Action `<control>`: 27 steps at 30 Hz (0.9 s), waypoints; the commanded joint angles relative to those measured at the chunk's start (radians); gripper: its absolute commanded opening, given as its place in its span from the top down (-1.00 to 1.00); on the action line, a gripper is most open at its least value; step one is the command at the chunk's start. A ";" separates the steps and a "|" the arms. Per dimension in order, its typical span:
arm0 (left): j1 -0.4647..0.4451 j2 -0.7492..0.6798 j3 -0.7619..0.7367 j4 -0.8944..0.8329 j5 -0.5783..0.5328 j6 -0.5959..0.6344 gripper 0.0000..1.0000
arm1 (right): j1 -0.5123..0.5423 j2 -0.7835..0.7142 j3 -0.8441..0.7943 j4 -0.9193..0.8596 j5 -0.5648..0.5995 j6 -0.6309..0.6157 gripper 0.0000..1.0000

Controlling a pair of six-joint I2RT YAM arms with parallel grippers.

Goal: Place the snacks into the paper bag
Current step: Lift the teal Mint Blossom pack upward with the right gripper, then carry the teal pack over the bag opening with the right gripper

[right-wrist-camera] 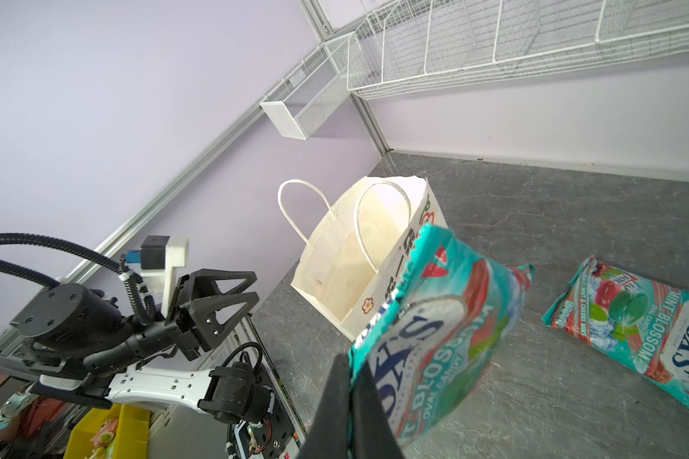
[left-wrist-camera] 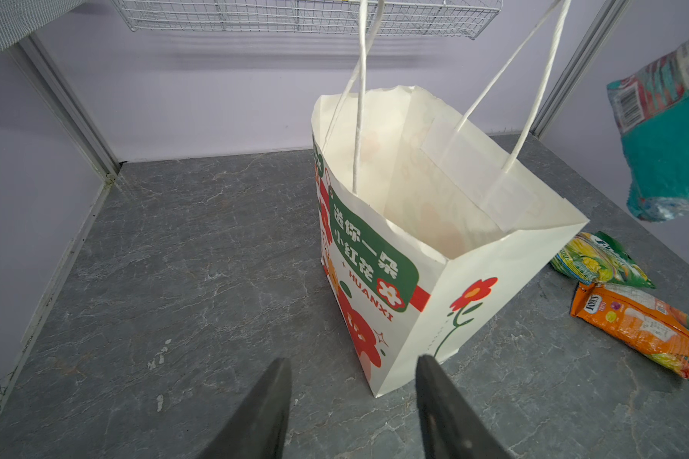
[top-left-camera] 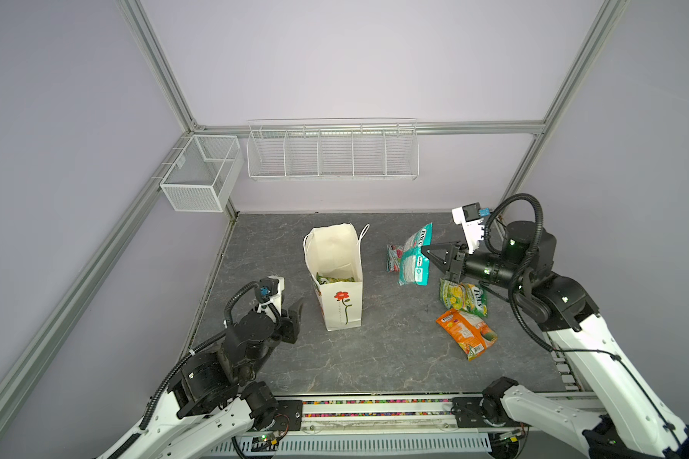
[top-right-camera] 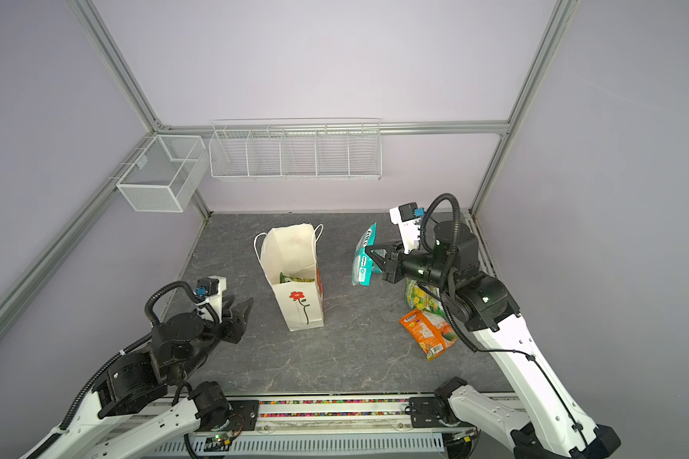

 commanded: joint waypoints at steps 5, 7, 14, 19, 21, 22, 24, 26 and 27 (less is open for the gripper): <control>0.006 -0.037 -0.009 -0.005 0.046 -0.021 -0.02 | 0.040 0.034 0.117 0.011 0.006 -0.046 0.86; 0.006 -0.045 -0.009 -0.005 0.052 -0.028 -0.03 | 0.050 0.049 0.141 0.006 0.006 -0.050 0.86; 0.006 -0.052 -0.003 -0.037 0.063 -0.045 -0.02 | 0.081 0.092 0.205 0.007 0.008 -0.056 0.86; 0.006 -0.088 -0.004 -0.063 0.062 -0.060 -0.02 | 0.107 0.124 0.251 0.008 0.007 -0.059 0.86; 0.006 -0.103 -0.007 -0.061 0.061 -0.062 -0.03 | 0.119 0.140 0.270 0.007 0.008 -0.059 0.86; 0.006 -0.110 -0.009 -0.060 0.059 -0.062 -0.02 | 0.127 0.149 0.280 0.008 0.009 -0.058 0.86; 0.006 -0.116 -0.016 -0.057 0.056 -0.062 -0.02 | 0.141 0.163 0.298 0.008 0.009 -0.061 0.86; 0.006 -0.116 -0.019 -0.054 0.056 -0.062 -0.02 | 0.156 0.180 0.318 0.008 0.009 -0.062 0.86; 0.006 -0.113 -0.019 -0.052 0.056 -0.060 -0.03 | 0.162 0.186 0.328 0.007 0.010 -0.063 0.86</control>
